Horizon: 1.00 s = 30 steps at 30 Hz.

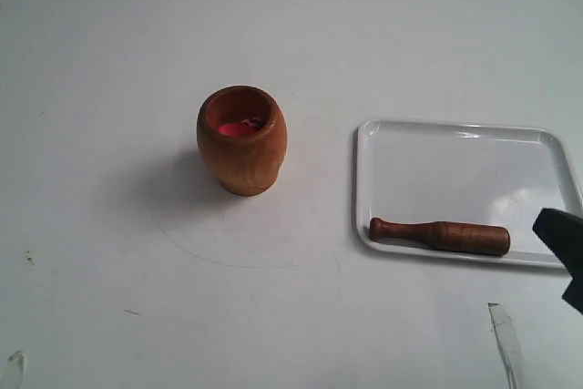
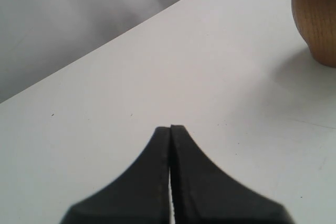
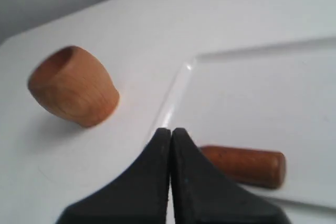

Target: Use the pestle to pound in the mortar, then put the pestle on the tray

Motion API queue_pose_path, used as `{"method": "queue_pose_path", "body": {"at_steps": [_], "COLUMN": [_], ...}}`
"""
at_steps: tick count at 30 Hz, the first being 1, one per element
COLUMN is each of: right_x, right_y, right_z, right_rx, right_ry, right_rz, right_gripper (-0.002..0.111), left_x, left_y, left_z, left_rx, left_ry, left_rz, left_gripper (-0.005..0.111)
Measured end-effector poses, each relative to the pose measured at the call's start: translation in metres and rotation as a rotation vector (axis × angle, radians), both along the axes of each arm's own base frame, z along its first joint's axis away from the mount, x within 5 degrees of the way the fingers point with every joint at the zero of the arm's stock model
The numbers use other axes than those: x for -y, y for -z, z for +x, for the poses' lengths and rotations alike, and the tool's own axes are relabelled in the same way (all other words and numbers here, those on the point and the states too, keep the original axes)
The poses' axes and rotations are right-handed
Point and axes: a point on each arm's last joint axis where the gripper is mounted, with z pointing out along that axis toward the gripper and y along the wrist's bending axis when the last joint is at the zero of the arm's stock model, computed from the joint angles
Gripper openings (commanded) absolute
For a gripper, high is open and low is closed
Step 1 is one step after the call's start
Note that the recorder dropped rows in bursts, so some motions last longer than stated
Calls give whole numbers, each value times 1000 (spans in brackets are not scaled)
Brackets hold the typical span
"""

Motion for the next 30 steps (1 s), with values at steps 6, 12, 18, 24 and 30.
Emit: {"method": "queue_pose_path", "body": {"at_steps": [6,12,18,24,30], "right_x": [-1,-5,-6,-6,0], "right_y": [6,0,0,-1,-8], "right_z": [-2,-2,-3,-4,-7], "right_rx": [109,355,395,418,490], "right_ry": [-122,-298,-343,-339,-281], "right_rz": [-187,-410,-455,-451,-417], "right_gripper": [0,0,0,0,0], "left_x": [0,0,0,0,0], "left_y": [0,0,0,0,0], "left_z": [0,0,0,0,0], "left_rx": [0,0,0,0,0], "left_ry": [0,0,0,0,0], "left_rz": [0,0,0,0,0], "left_gripper": [0,0,0,0,0]}}
